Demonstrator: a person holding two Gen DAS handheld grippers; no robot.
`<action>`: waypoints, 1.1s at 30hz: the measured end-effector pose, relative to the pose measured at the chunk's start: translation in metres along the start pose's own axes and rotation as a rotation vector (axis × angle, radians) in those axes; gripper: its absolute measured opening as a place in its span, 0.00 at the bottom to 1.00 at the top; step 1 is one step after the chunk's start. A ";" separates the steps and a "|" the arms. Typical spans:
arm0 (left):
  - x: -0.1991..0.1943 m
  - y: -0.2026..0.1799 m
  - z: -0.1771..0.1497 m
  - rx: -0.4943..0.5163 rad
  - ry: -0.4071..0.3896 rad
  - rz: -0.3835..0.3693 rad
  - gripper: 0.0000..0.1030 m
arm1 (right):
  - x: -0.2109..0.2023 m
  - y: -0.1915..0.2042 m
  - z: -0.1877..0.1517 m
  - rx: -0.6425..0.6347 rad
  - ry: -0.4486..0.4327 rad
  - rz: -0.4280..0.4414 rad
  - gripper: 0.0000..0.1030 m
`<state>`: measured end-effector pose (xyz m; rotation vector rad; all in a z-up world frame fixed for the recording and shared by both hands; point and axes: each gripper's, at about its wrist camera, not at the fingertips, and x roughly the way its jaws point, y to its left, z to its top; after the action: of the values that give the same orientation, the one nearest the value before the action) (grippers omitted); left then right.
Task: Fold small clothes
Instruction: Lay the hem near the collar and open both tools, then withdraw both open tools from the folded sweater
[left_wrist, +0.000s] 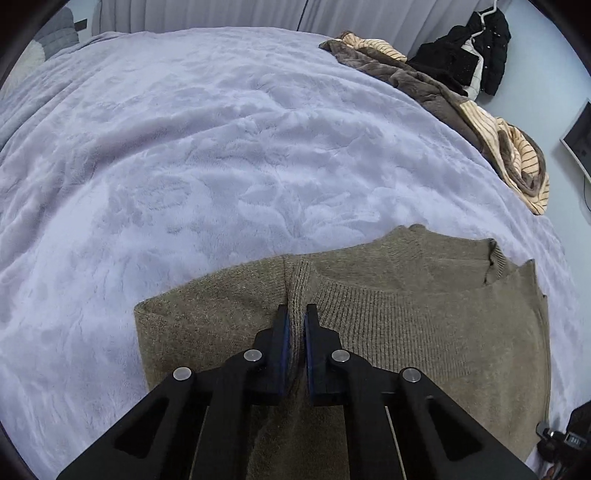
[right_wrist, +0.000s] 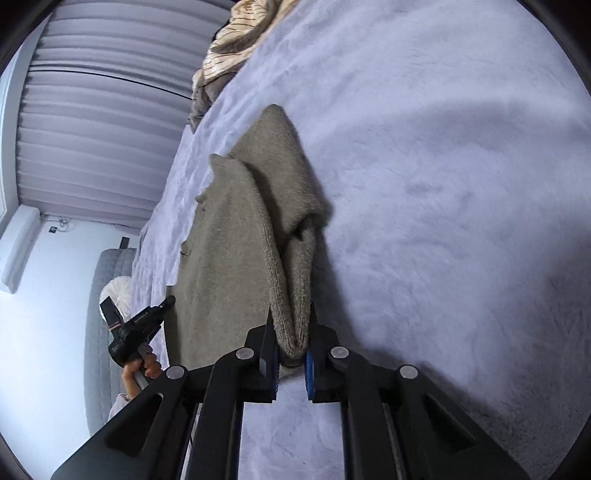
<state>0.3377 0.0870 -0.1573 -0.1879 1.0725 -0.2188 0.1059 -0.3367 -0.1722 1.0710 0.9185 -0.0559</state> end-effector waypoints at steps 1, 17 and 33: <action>0.004 0.003 0.000 -0.027 0.000 0.000 0.09 | 0.001 -0.008 -0.003 0.030 0.003 0.024 0.10; -0.073 -0.023 -0.015 0.042 -0.080 -0.110 0.09 | -0.024 0.069 0.025 -0.276 -0.046 -0.044 0.16; -0.010 0.001 -0.014 -0.095 -0.007 -0.140 0.09 | 0.098 0.083 0.133 -0.131 -0.136 -0.095 0.00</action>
<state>0.3209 0.0903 -0.1551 -0.3497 1.0651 -0.2925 0.2886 -0.3595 -0.1563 0.8909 0.8378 -0.1442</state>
